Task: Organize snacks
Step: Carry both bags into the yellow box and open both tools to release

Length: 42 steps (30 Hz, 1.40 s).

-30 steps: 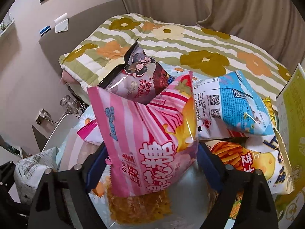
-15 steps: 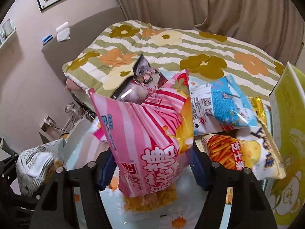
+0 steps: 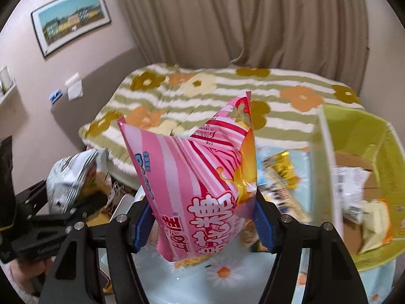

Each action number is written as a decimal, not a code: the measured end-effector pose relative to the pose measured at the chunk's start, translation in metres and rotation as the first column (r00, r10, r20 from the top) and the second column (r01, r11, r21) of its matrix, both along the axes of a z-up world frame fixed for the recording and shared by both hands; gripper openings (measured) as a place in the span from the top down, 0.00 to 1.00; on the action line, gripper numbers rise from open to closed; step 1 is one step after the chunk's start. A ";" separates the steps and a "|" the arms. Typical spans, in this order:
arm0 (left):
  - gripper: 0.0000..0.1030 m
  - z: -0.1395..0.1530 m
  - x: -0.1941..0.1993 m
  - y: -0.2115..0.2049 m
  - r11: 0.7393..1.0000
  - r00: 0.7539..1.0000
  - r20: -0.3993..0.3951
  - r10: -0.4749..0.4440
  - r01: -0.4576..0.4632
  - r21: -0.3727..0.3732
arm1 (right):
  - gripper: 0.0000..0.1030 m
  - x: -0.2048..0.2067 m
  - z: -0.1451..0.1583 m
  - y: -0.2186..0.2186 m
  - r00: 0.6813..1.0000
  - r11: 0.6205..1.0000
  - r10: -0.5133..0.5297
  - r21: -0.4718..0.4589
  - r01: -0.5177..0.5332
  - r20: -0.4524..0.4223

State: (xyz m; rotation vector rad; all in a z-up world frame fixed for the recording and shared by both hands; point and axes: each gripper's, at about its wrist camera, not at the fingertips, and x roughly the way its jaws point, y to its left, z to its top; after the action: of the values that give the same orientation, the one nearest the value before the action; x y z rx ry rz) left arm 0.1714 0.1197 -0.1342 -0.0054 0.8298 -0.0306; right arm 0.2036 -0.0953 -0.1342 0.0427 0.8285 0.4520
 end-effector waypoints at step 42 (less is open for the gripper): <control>0.28 -0.027 0.241 -0.346 0.955 0.944 -0.148 -0.296 0.287 -0.076 | 0.38 0.092 -0.033 -0.281 0.976 0.983 -0.180 -0.002 0.181 -0.120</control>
State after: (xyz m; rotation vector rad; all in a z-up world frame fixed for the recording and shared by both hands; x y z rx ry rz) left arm 0.4125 -0.2263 -0.1611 0.0654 0.9826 -0.3364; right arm 0.2960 -0.3758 -0.1670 0.1533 0.9317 0.2830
